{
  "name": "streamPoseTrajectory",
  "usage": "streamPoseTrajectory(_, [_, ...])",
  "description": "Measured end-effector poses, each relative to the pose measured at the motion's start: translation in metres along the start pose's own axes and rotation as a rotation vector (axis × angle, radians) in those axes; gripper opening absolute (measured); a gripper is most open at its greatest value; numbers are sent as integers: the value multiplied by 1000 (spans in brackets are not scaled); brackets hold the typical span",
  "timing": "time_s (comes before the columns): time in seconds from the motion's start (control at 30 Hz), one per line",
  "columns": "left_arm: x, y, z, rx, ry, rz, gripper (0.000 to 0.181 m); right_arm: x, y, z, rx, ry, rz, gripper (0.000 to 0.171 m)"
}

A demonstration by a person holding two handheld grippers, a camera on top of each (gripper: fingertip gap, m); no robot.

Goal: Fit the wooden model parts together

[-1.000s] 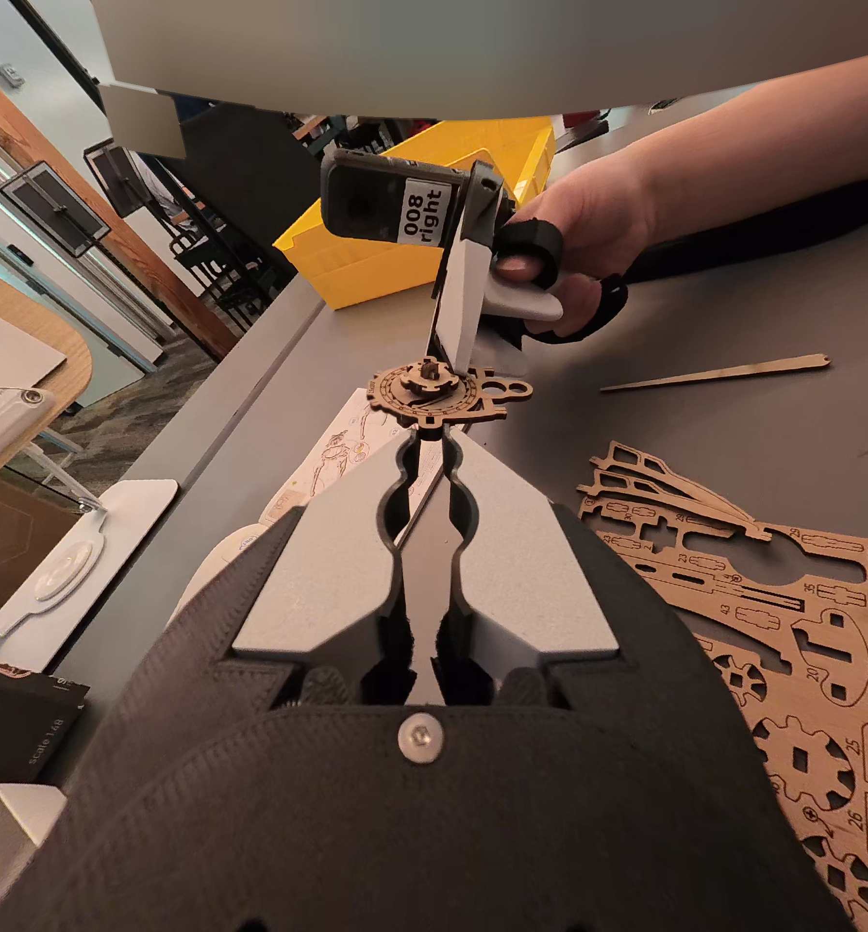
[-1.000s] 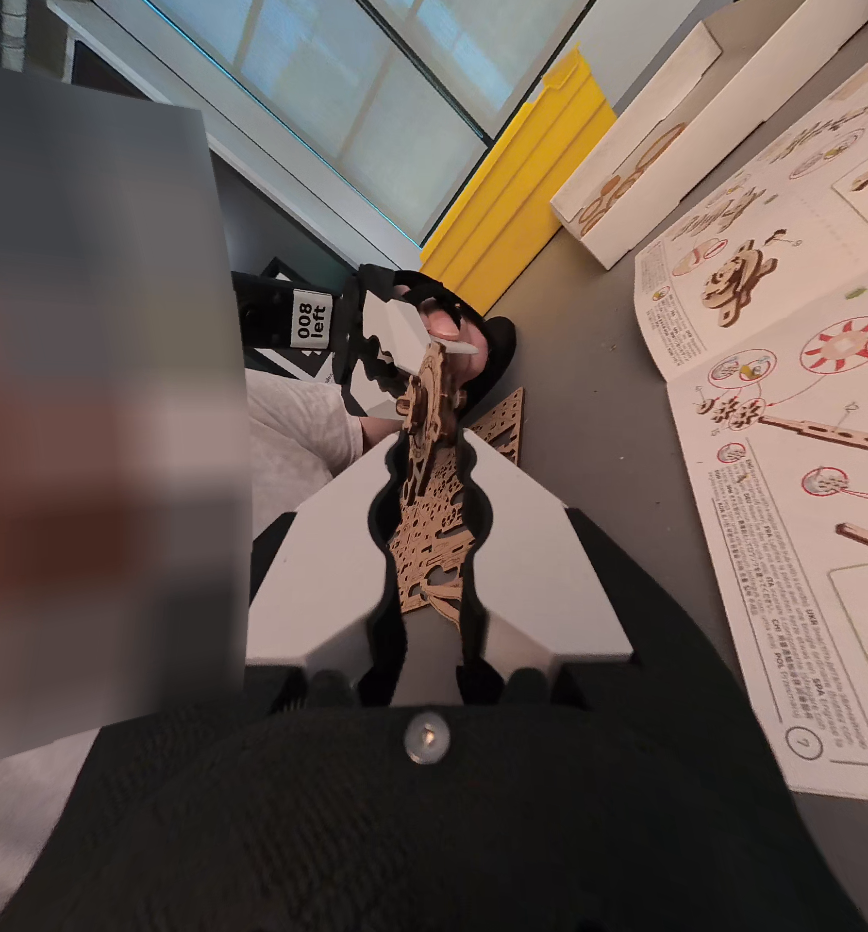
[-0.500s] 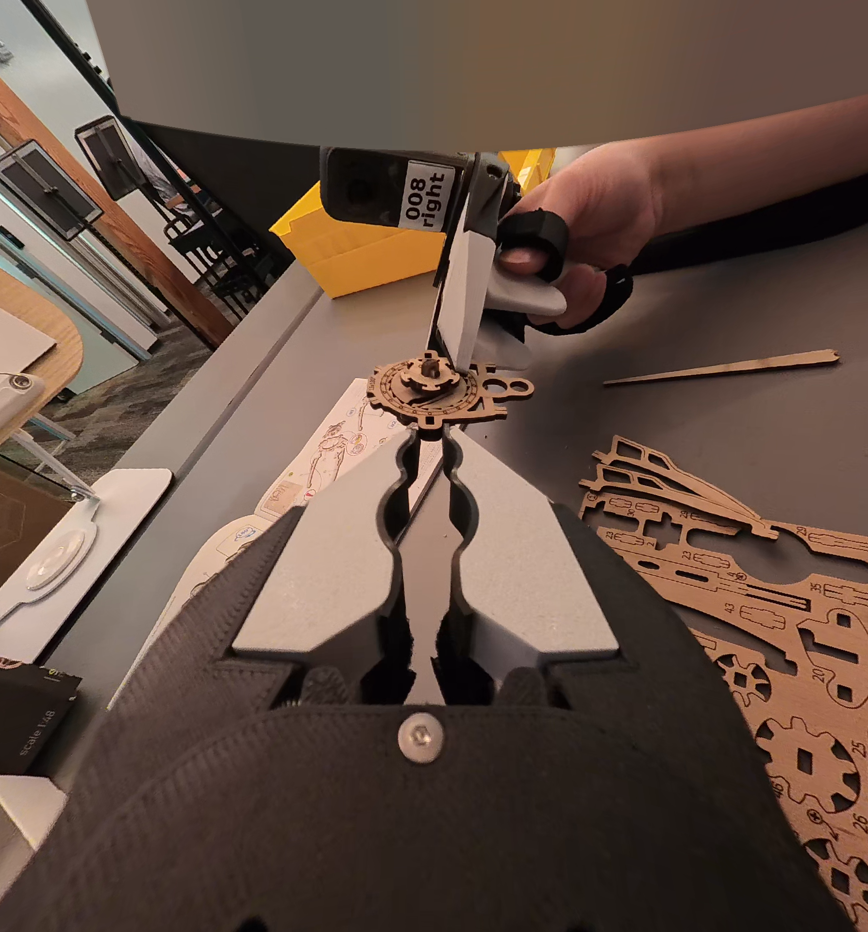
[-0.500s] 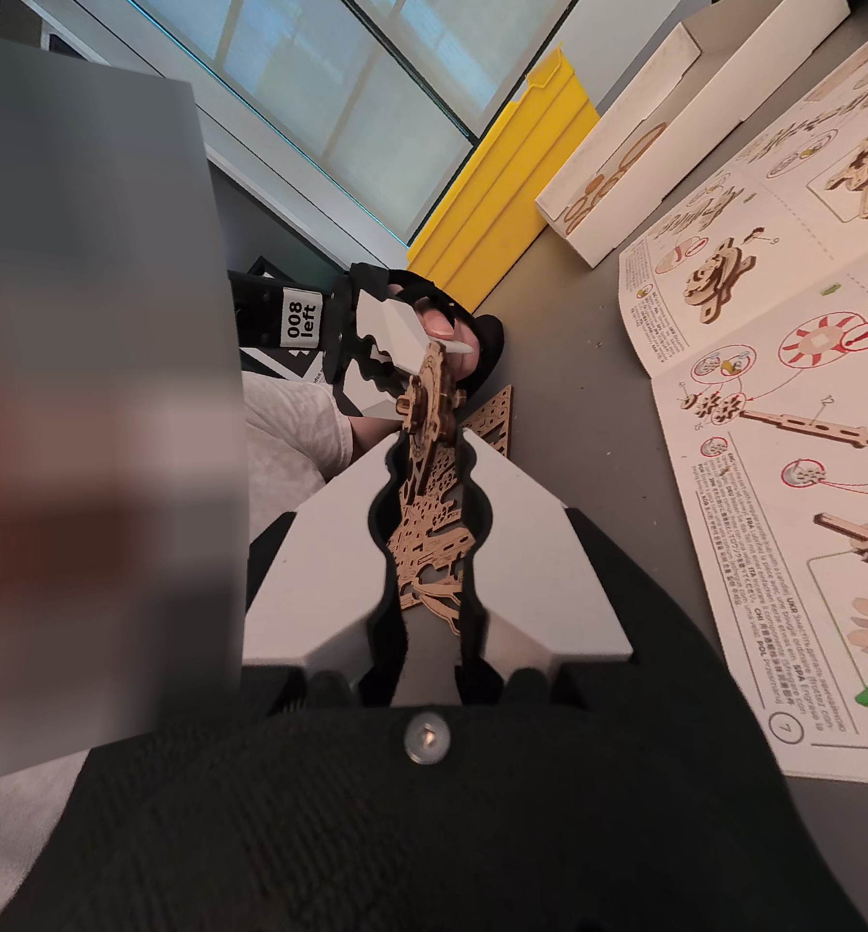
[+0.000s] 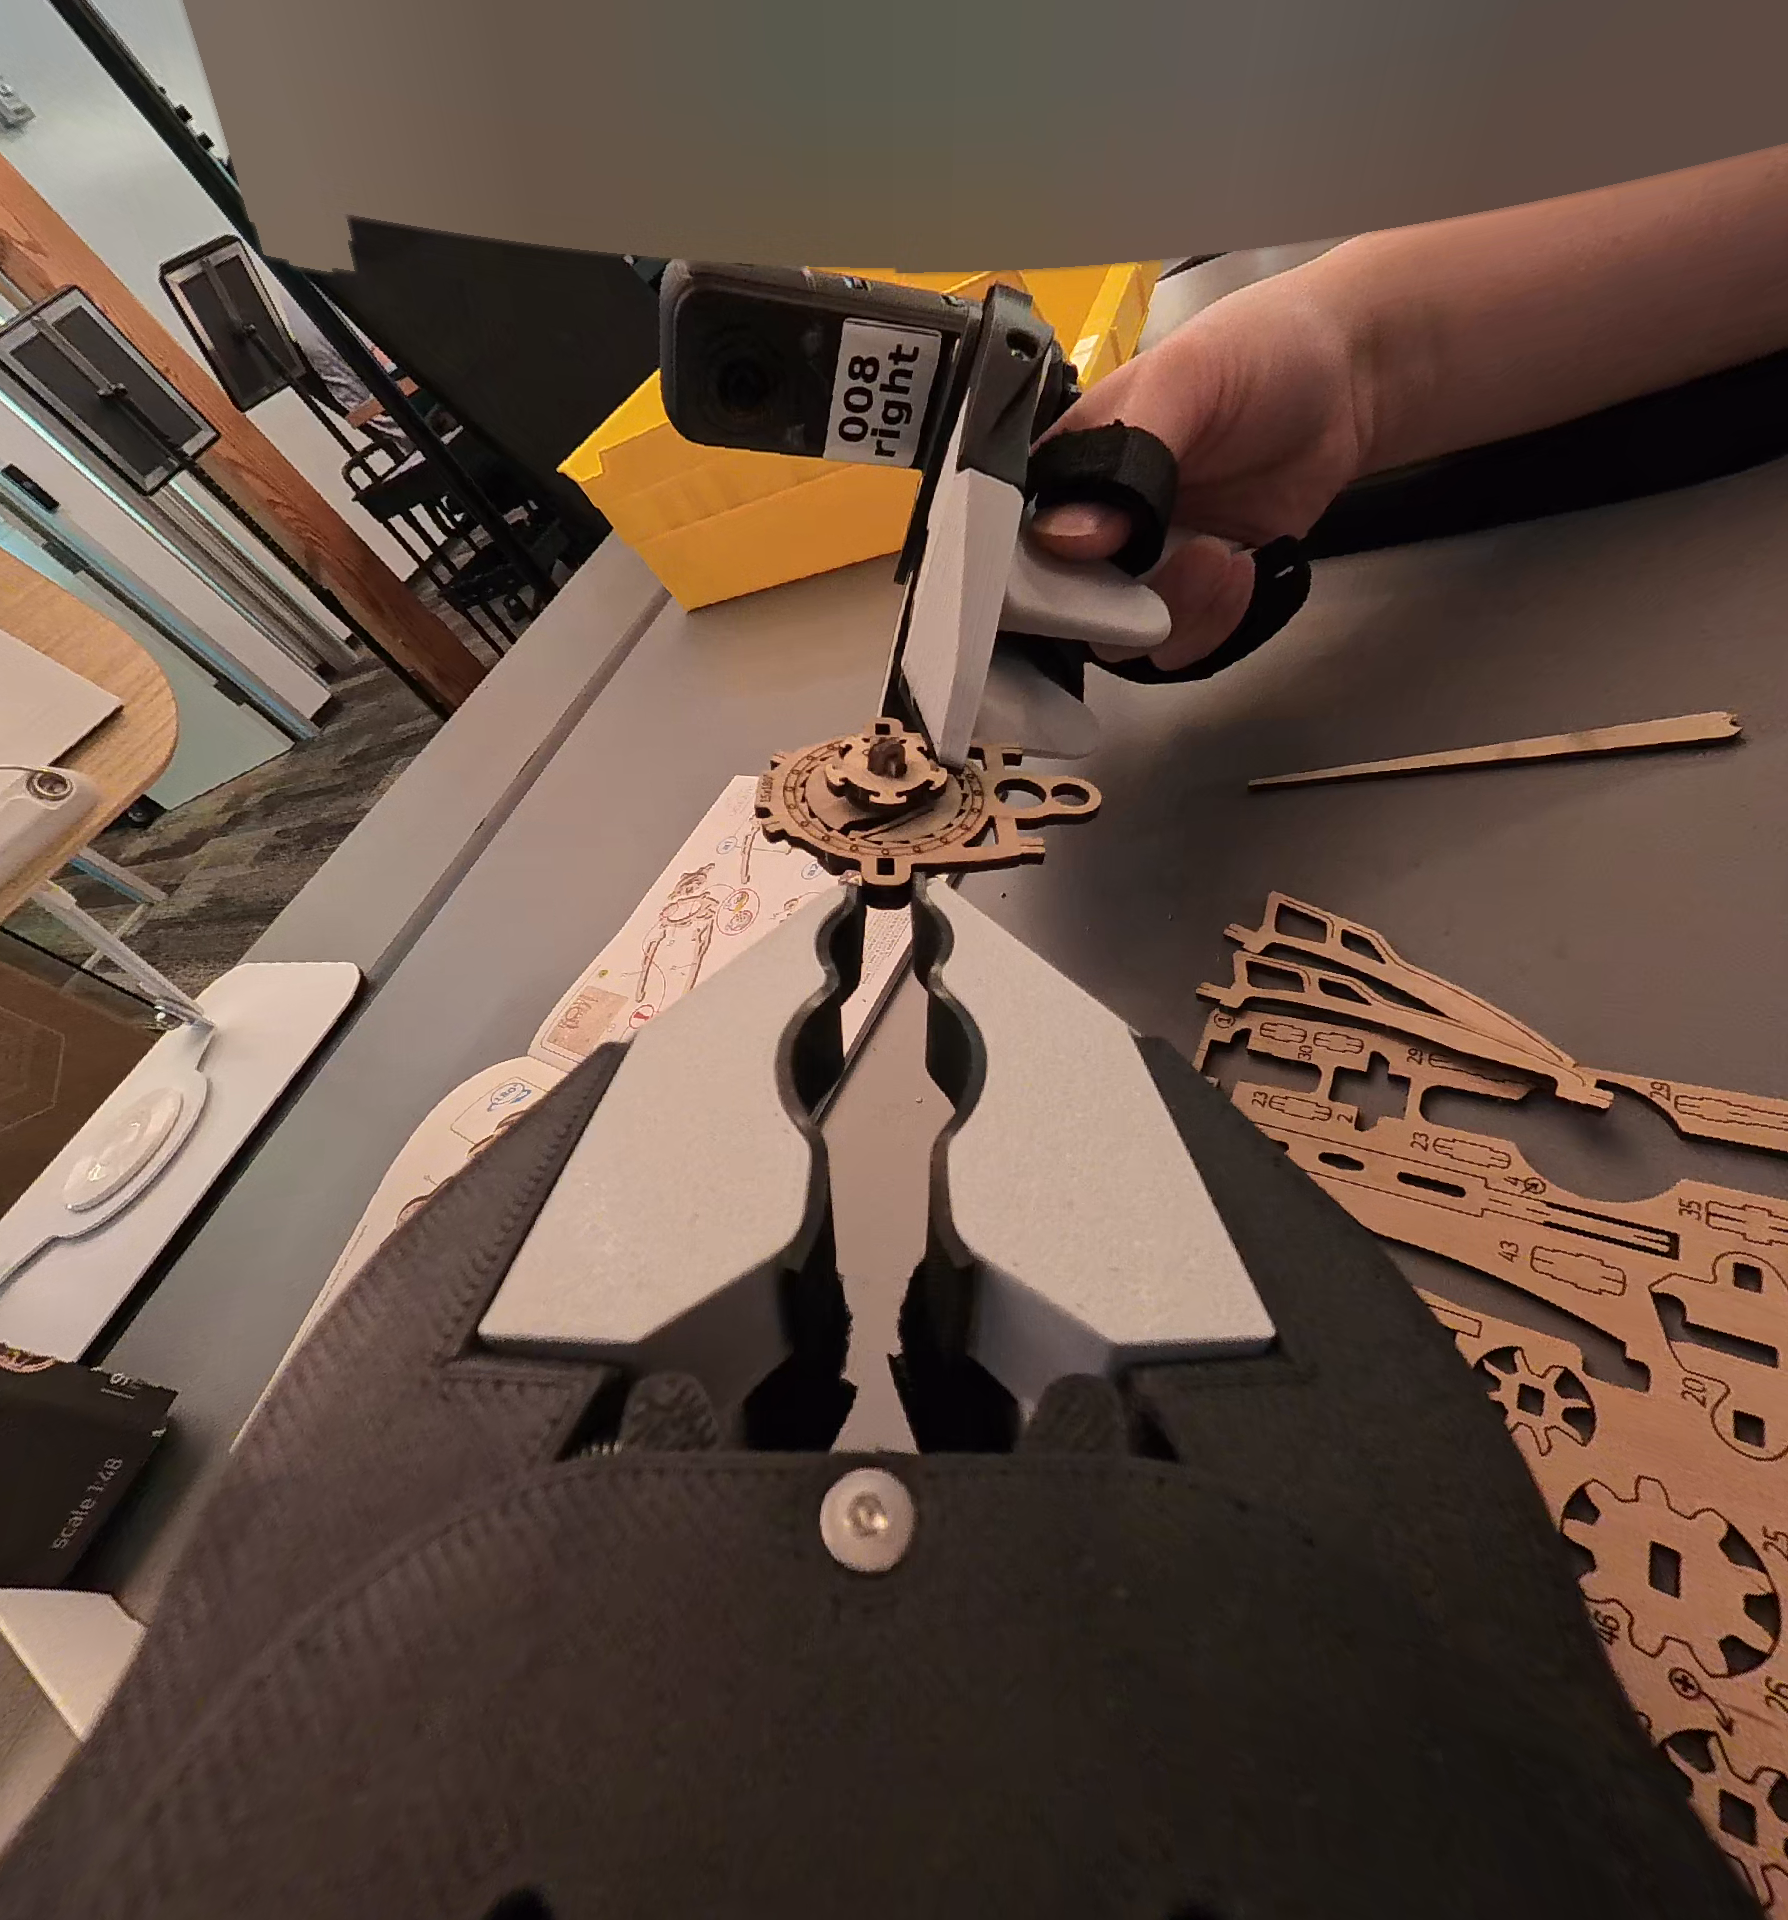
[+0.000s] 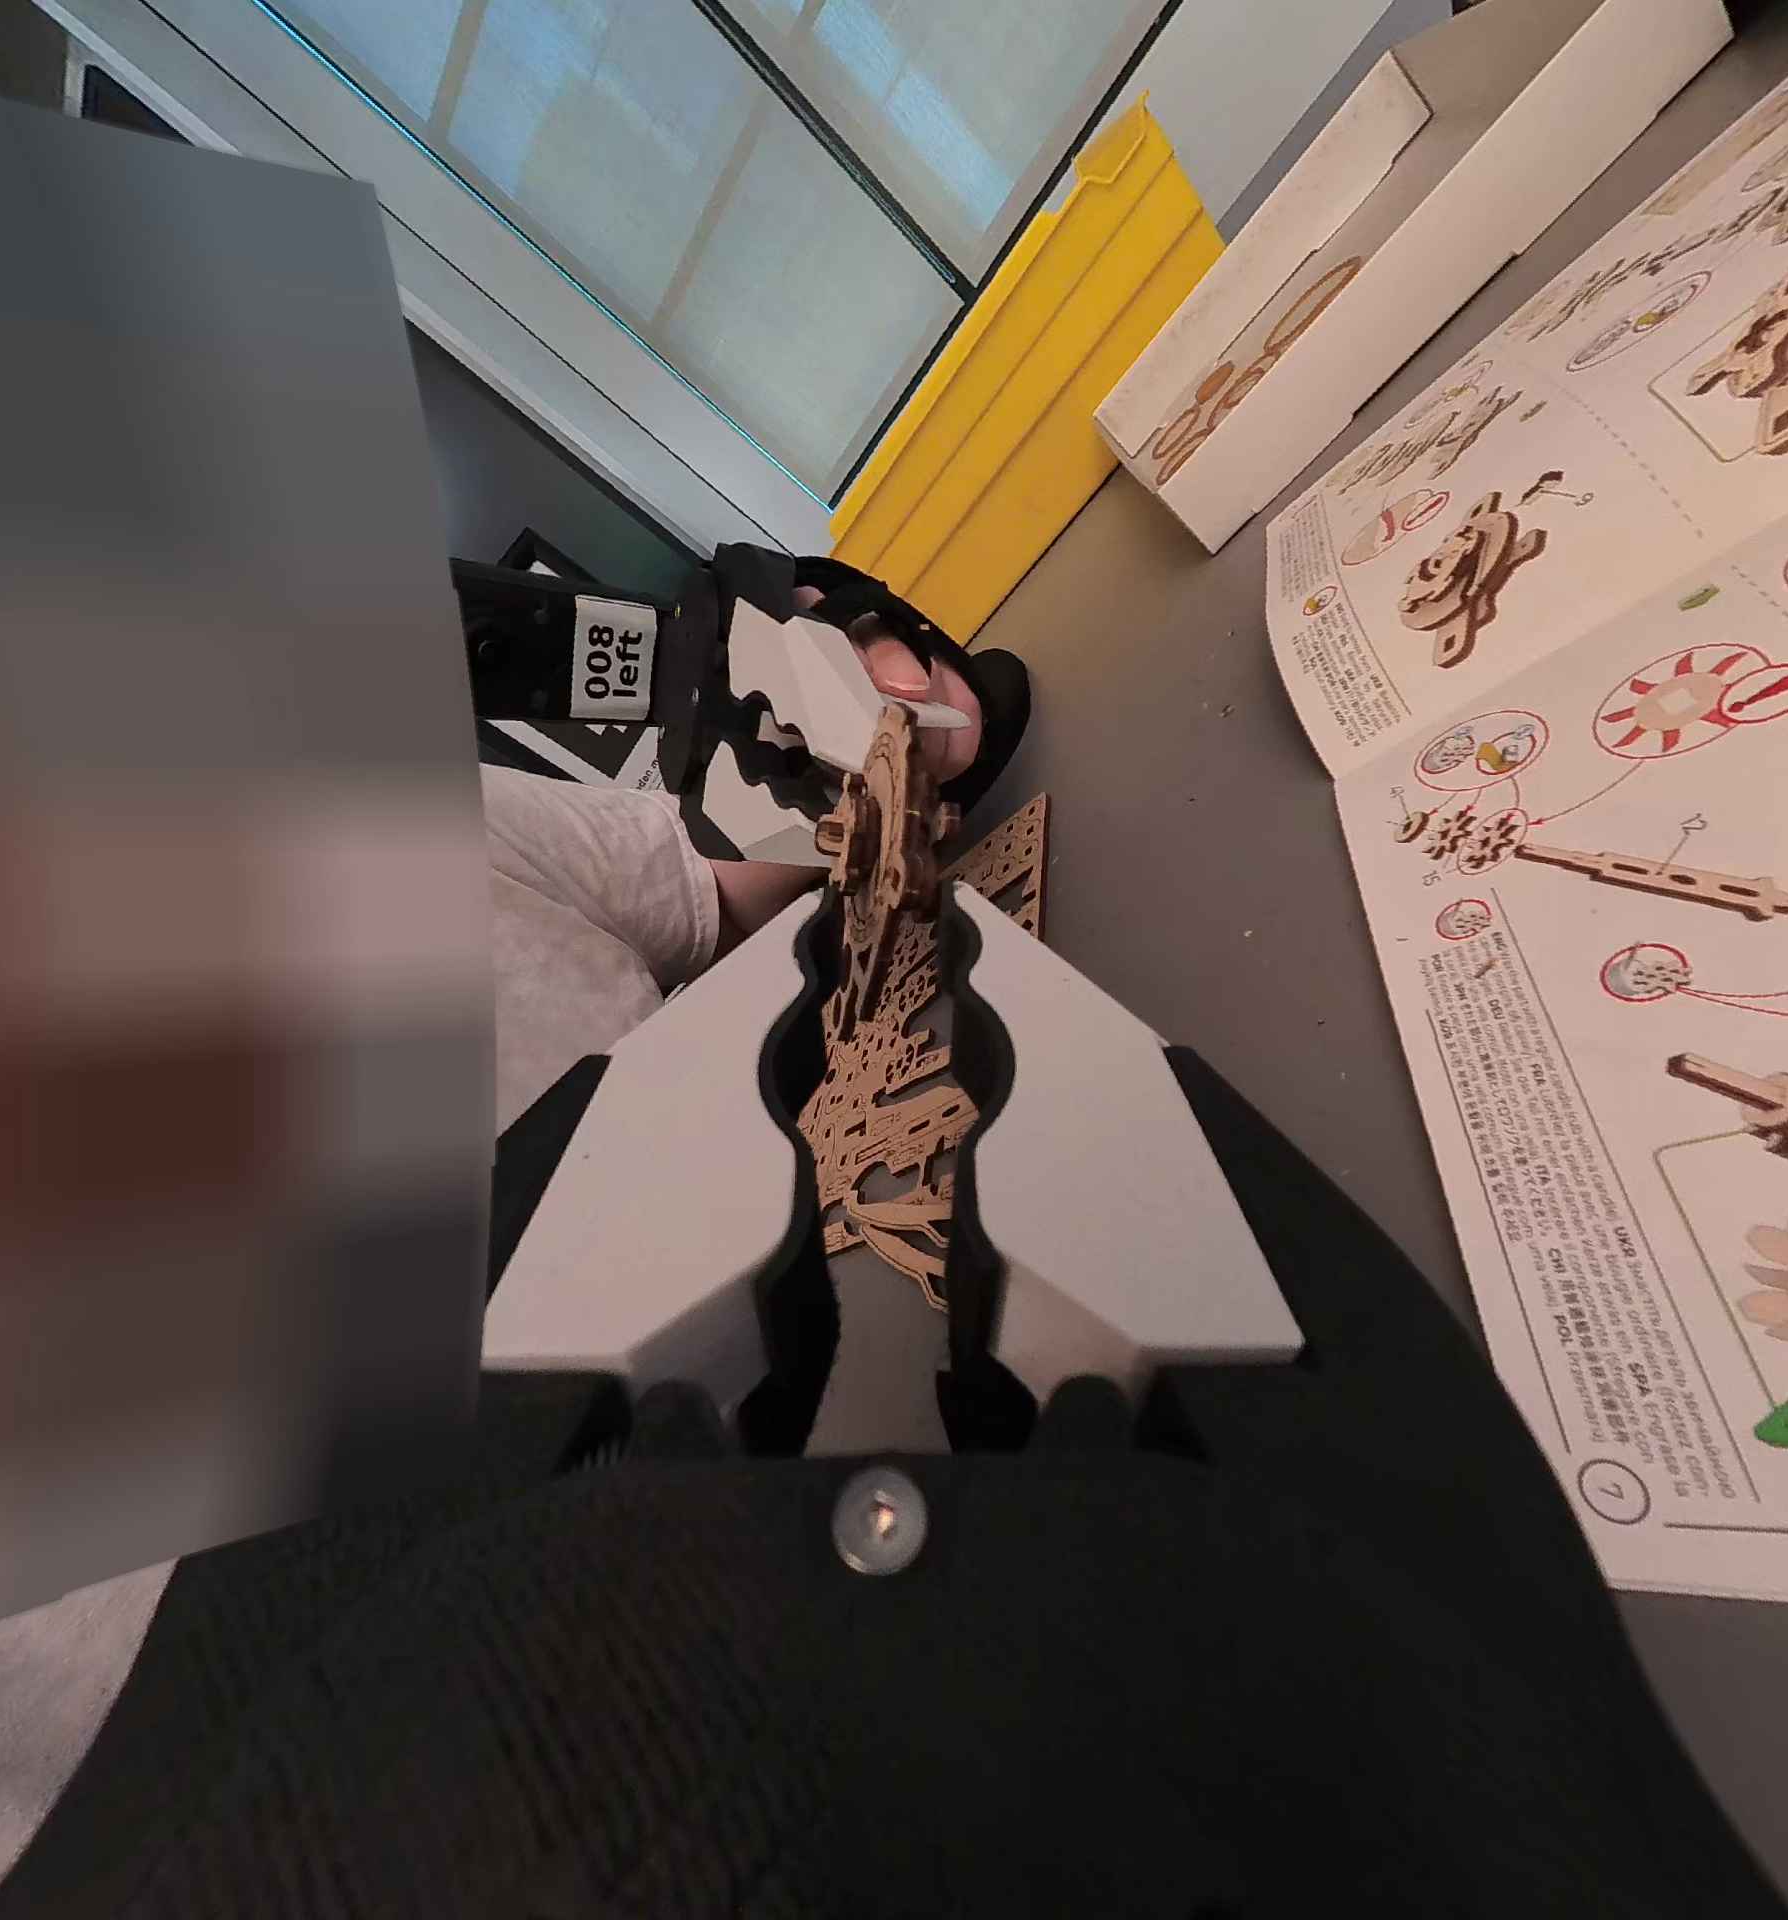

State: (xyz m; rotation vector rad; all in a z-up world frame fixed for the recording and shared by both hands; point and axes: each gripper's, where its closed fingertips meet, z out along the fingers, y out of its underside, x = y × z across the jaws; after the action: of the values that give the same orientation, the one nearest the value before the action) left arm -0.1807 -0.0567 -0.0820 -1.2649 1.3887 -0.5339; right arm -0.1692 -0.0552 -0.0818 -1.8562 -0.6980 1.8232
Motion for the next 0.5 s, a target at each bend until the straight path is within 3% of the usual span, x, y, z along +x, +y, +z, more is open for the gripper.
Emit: streamPoseTrajectory(0.5, [-1,5,2,-19,2,-24,6,4,1,0,-3,26,-1,15])
